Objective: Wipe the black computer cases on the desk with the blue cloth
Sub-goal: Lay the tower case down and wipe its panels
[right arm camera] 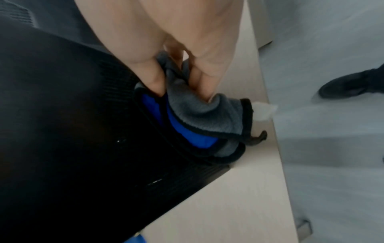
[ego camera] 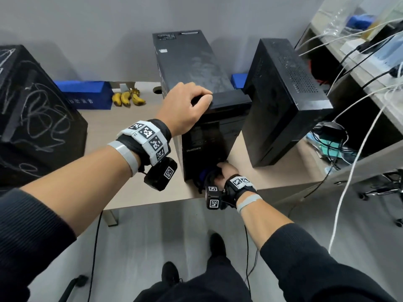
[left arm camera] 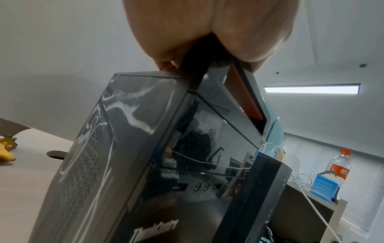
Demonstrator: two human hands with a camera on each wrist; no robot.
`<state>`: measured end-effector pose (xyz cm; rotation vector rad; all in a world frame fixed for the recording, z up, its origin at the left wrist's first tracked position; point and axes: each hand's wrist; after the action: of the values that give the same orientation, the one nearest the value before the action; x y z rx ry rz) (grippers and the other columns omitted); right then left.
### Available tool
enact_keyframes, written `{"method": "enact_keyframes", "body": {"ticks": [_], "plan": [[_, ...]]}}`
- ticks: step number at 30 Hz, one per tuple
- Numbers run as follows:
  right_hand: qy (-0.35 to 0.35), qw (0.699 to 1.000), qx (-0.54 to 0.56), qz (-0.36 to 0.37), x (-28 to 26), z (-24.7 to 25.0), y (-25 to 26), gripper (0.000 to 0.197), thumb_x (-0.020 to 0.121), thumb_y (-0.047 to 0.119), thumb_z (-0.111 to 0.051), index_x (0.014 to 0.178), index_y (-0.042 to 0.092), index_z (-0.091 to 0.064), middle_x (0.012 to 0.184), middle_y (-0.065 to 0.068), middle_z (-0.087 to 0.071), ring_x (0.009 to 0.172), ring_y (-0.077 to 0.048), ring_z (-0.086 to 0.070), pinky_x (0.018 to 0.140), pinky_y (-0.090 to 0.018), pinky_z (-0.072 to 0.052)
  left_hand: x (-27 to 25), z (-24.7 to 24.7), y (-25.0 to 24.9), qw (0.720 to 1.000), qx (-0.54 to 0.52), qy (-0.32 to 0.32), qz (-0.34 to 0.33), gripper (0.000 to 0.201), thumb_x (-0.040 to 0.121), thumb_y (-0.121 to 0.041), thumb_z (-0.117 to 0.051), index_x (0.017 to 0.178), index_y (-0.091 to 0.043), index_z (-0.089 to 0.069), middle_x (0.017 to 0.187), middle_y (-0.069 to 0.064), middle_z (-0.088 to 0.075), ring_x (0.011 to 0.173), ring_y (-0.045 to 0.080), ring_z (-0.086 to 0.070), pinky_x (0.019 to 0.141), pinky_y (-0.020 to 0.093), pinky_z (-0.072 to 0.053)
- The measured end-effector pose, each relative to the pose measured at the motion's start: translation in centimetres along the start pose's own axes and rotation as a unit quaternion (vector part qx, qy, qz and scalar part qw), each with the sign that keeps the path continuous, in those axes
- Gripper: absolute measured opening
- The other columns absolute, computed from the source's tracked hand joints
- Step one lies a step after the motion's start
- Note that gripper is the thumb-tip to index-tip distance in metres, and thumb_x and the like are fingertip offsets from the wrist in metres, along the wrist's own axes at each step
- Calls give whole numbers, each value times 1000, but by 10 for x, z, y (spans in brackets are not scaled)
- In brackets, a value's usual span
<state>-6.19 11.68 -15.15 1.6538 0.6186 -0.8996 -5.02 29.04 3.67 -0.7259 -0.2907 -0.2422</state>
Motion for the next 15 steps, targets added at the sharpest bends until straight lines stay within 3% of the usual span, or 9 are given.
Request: {"method": "enact_keyframes", "body": {"ticks": [2, 4, 6, 8, 11, 13, 15], "plan": [[2, 995, 96, 9, -23, -5, 7, 11, 92, 5, -56, 102, 6, -61, 87, -13, -61, 74, -26, -60, 57, -30, -55, 0, -1, 1, 1000, 4, 7, 6, 36, 95, -39, -44, 105, -23, -75, 96, 1, -69, 96, 24, -55, 84, 28, -34], [3, 993, 95, 65, -44, -8, 21, 6, 89, 3, -60, 91, 9, -59, 74, -9, -57, 59, -20, -55, 42, -22, -45, 1, -1, 1, 1000, 25, 6, 17, 39, 94, -45, -40, 106, -30, -74, 98, -3, -69, 100, 25, -55, 89, 37, -40], [19, 990, 72, 124, -63, -9, 35, 8, 87, 5, -62, 89, 12, -61, 71, -5, -58, 56, -16, -55, 43, -21, -43, 2, -1, 2, 999, 47, -2, 24, 40, 92, -49, -37, 102, -36, -73, 98, -7, -68, 103, 24, -56, 89, 43, -41], [45, 983, 79, 158, -64, -9, 37, 10, 87, 3, -63, 87, 13, -63, 72, -6, -61, 55, -16, -59, 44, -21, -45, 2, -1, 4, 998, 54, -7, 30, 37, 92, -48, -38, 100, -37, -73, 98, -9, -68, 104, 24, -56, 87, 42, -39], [-4, 988, 58, 141, -39, -10, 17, 7, 86, 8, -68, 84, 14, -67, 76, -8, -69, 62, -18, -64, 51, -23, -50, 1, -1, 4, 998, 62, -7, 27, 36, 92, -47, -38, 100, -38, -72, 96, -9, -67, 103, 22, -54, 86, 41, -35], [-45, 994, -30, 99, -10, -13, -10, 12, 80, 26, -72, 82, 15, -68, 93, -12, -72, 73, -25, -64, 64, -31, -51, 0, -2, 3, 997, 70, -5, 31, 36, 93, -46, -37, 98, -38, -71, 94, -9, -65, 101, 19, -52, 85, 40, -31], [-21, 991, -124, 52, 9, -17, -33, 21, 80, 40, -66, 87, 21, -65, 111, -7, -68, 87, -25, -62, 79, -36, -52, 0, -2, 3, 997, 72, -2, 37, 36, 94, -46, -35, 96, -38, -70, 92, -9, -64, 98, 17, -50, 87, 41, -31]]}}
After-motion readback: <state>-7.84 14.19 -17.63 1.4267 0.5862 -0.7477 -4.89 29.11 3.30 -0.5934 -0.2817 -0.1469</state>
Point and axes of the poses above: each hand's wrist, its own x-axis towards the middle knuckle, its own z-axis out of the back of the hand, y = z × x
